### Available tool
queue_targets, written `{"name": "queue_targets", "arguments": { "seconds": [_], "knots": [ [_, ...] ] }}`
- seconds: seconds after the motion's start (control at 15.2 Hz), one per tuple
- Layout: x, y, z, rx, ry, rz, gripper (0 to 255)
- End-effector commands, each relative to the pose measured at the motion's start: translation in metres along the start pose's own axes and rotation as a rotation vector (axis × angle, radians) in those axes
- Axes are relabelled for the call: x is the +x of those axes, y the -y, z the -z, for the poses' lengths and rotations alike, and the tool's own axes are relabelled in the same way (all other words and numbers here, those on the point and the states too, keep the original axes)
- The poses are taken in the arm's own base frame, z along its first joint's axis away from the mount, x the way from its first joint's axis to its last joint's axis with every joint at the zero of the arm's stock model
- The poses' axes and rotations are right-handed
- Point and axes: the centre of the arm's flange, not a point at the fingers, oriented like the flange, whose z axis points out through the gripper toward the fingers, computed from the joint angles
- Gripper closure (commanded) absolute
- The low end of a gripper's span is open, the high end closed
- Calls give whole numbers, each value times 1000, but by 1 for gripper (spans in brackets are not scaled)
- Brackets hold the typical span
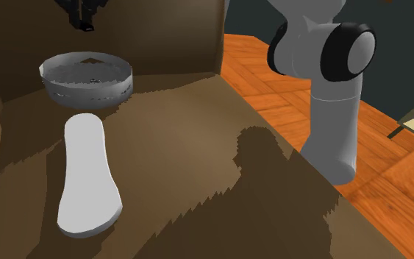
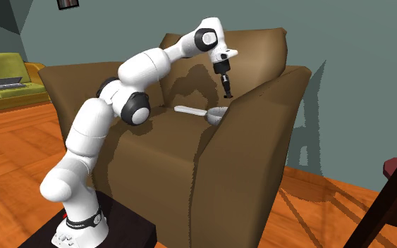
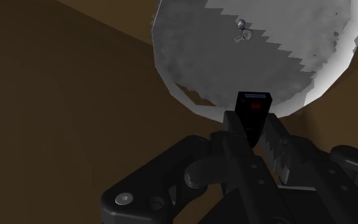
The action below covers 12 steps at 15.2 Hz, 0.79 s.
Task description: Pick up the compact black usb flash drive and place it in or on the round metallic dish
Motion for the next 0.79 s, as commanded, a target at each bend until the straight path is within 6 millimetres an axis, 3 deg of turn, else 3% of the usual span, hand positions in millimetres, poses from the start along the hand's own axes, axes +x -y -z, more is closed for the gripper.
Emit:
{"name": "queue_targets", "arguments": {
  "seconds": [0.0, 0.73],
  "knots": [
    [2, 1, -11, -4, 0, -2, 255],
    [-15, 1, -67, -4, 0, -2, 255]
  ]
}}
